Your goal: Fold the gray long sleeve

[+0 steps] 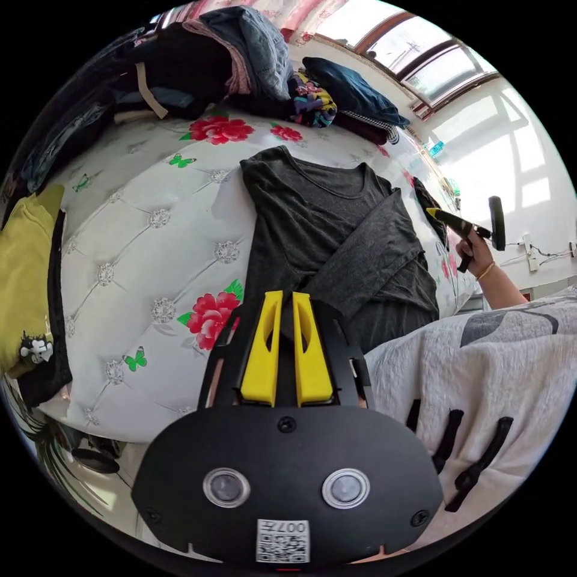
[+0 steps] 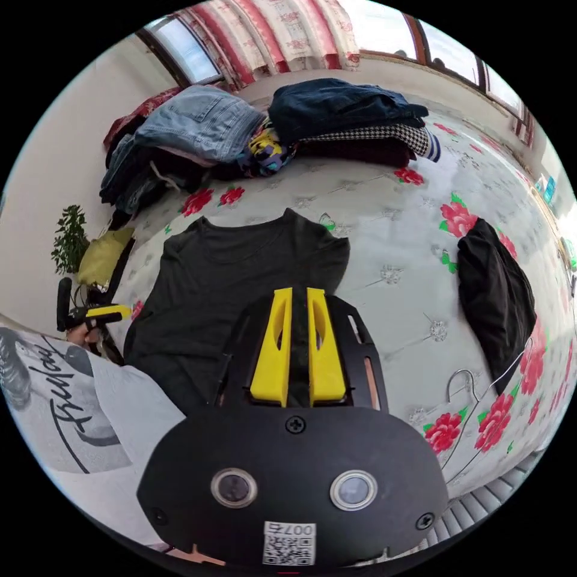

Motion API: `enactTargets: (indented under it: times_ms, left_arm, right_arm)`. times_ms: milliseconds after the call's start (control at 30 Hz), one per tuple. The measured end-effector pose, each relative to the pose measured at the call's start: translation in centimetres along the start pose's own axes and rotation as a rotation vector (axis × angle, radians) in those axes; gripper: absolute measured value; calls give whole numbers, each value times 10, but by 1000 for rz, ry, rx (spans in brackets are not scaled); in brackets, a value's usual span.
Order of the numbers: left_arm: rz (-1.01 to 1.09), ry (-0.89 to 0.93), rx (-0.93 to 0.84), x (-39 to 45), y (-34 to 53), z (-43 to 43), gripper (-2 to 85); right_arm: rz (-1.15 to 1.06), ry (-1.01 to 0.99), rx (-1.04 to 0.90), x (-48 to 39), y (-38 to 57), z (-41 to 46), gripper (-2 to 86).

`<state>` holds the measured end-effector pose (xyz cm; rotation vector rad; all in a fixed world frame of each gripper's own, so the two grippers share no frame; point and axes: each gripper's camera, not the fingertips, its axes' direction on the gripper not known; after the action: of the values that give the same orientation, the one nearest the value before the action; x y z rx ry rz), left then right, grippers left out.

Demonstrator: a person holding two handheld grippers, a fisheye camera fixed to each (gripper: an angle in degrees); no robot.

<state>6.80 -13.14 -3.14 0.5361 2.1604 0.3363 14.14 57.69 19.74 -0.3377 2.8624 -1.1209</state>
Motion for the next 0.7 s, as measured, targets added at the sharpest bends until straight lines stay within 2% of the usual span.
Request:
enactTargets:
  times_ms: [133,267,300,367,433,533,700]
  left_arm:
    - [55,29,17,10,12,8,41]
    - [160,-1,-150,28,13,66,34]
    - [194,-21,-75,30,17,65,31]
    - [174,-19,-92,27,15,67,33]
    - [151,-9,-112,25,14,64,40]
    - [155,-30,-44,26,28,42,44]
    - [21,-41,-1,-4,84,6,50]
  right_arm:
    - [-162,64,-90,-64,51,14,54]
    - [-318,109,-258,-122,98,58,61]
    - [-322,143,-314,-130,110,75,63]
    - [-345,189,-181,-138,126,73,65]
    - [-314,189,-134,-138,133,70,67]
    - [-138,114,-175,-116,130,55,73]
    - [116,55,-12,-62,193,-18,79]
